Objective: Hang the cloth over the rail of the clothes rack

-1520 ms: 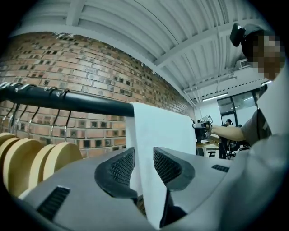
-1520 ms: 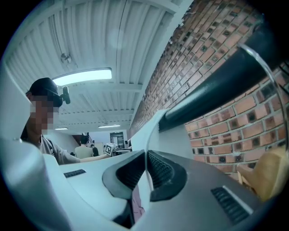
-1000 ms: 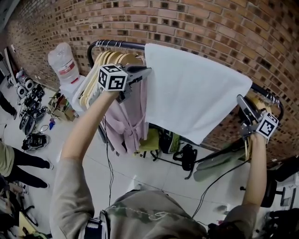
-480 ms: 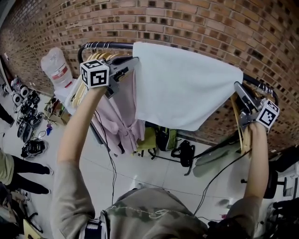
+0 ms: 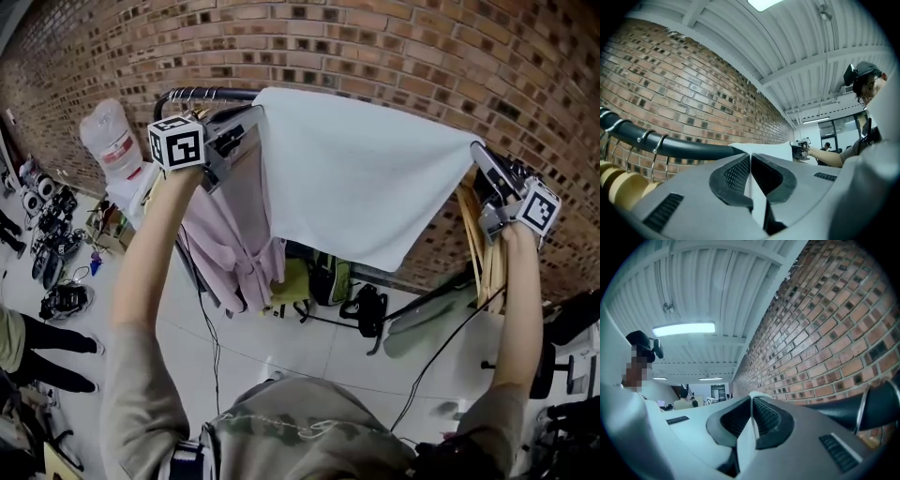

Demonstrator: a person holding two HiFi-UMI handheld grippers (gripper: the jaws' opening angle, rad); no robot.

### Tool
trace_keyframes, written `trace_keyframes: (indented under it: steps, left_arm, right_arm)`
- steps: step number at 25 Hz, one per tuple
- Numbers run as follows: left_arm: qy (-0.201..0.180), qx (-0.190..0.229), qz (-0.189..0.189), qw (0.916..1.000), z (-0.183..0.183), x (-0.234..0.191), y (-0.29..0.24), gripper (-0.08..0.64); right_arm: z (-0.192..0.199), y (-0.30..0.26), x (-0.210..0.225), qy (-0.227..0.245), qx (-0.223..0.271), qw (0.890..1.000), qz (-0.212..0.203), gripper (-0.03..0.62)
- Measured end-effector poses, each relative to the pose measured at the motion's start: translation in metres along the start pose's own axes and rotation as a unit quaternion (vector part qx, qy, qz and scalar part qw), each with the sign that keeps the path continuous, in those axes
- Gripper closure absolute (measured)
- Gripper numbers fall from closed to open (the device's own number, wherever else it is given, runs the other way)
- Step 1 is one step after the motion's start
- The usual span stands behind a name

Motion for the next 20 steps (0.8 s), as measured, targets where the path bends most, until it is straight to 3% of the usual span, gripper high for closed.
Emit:
trace_keyframes:
  steps: [4, 9, 13, 15, 20]
  left_arm:
    - [-0.005, -0.008, 0.010, 0.9999, 0.005, 0.000, 0.000, 0.545]
    - [-0.024, -0.029, 0.015, 0.9992, 0.008, 0.002, -0.001, 0.545]
    - [-0.032, -0.037, 0.023, 0.9985, 0.007, 0.003, -0.004, 0.545]
    - [-0.038, -0.040, 0.025, 0.9981, 0.007, 0.005, -0.005, 0.545]
    - [-0.035, -0.039, 0.026, 0.9983, 0.016, 0.003, -0.006, 0.545]
  right_arm:
    - [0.011, 0.003, 0.004, 0.023, -0.026, 0.999, 0.027, 0.569]
    - [0.023, 0.013, 0.001, 0.054, -0.011, 0.998, 0.036, 0.563]
    - [0.031, 0.023, 0.006, 0.025, 0.004, 0.998, 0.063, 0.490]
    - [0.036, 0.026, 0.008, 0.020, 0.006, 0.997, 0.069, 0.488]
    - [0.070, 0.022, 0.019, 0.079, -0.080, 0.989, 0.096, 0.488]
Point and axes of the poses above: the fingertips, and each gripper's own axes: y backward along the fingers, x to its right, z out of its underside, the point moved 7 cm from there along y, backward along the fingers, and after that the axes turned 11 degrees about z, right-handed, at the moved point
